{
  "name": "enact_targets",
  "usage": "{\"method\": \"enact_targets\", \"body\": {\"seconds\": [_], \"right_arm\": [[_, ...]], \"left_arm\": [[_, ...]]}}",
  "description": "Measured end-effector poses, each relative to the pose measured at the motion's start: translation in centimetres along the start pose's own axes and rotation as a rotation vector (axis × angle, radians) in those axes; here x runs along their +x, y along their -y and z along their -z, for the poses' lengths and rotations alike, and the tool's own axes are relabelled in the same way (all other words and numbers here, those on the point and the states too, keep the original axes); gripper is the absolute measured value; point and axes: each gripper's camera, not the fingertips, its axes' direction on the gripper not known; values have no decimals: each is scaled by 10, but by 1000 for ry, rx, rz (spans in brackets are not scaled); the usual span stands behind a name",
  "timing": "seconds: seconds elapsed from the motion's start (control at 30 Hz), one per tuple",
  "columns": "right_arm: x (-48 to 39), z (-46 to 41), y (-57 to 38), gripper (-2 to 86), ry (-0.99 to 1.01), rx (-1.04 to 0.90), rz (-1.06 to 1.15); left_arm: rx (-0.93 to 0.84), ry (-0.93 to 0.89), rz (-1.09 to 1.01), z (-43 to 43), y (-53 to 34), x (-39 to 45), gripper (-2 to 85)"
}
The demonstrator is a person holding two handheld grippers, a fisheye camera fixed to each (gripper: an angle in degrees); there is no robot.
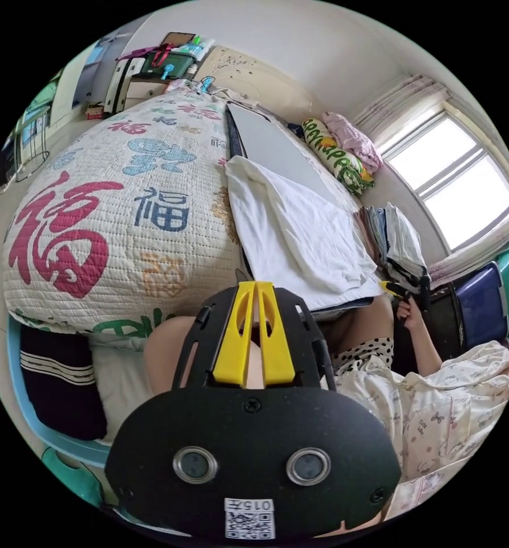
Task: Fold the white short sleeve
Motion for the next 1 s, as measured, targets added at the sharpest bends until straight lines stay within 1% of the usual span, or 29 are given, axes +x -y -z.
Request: {"method": "enact_targets", "body": {"seconds": [0.03,0.07,0.1,0.13,0.17,0.2,0.23,0.27,0.3,0.33,0.4,0.53,0.6,0.63,0.7,0.73,0.87,0.9,1.0], "right_arm": [[-3,5,-4,26,-27,31,27],[-13,16,-13,42,-64,93,104],[-27,24,-23,59,-71,144,210],[-35,26,-27,67,-69,162,266],[-51,29,-35,79,-63,188,373],[-68,28,-43,87,-62,212,477],[-76,26,-46,89,-59,220,529],[-93,18,-53,94,-41,225,635],[-108,6,-58,100,-7,202,734],[-115,-1,-60,103,9,179,775],[-136,-37,-62,113,44,54,903],[-150,-80,-59,131,50,-45,966],[-152,-102,-56,126,61,-122,1011],[-151,-109,-56,124,63,-151,1025],[-149,-136,-54,113,40,-278,1051],[-148,-141,-53,110,39,-296,1049],[-142,-159,-43,49,62,-323,1025],[-142,-164,-40,22,70,-345,1033],[-142,-174,-27,3,125,-391,1040]], "left_arm": [[11,40,6,5,3,7,35],[45,117,-10,18,11,26,57],[75,164,-77,30,20,55,70],[85,173,-125,34,26,73,72],[95,157,-246,37,40,114,75],[93,105,-379,32,57,159,77],[89,74,-440,27,66,181,79],[77,7,-550,11,85,224,83],[54,-61,-646,-9,104,263,97],[29,-97,-689,-22,114,281,104],[-90,-245,-839,-73,153,338,122],[-204,-238,-903,-146,211,382,126],[-290,-228,-937,-188,239,402,127],[-310,-225,-947,-198,244,407,127],[-394,-213,-985,-231,257,424,131],[-408,-207,-994,-238,260,427,130],[-425,-192,-1011,-261,281,435,76],[-437,-234,-994,-266,289,434,62],[-431,-324,-972,-269,309,424,15]]}}
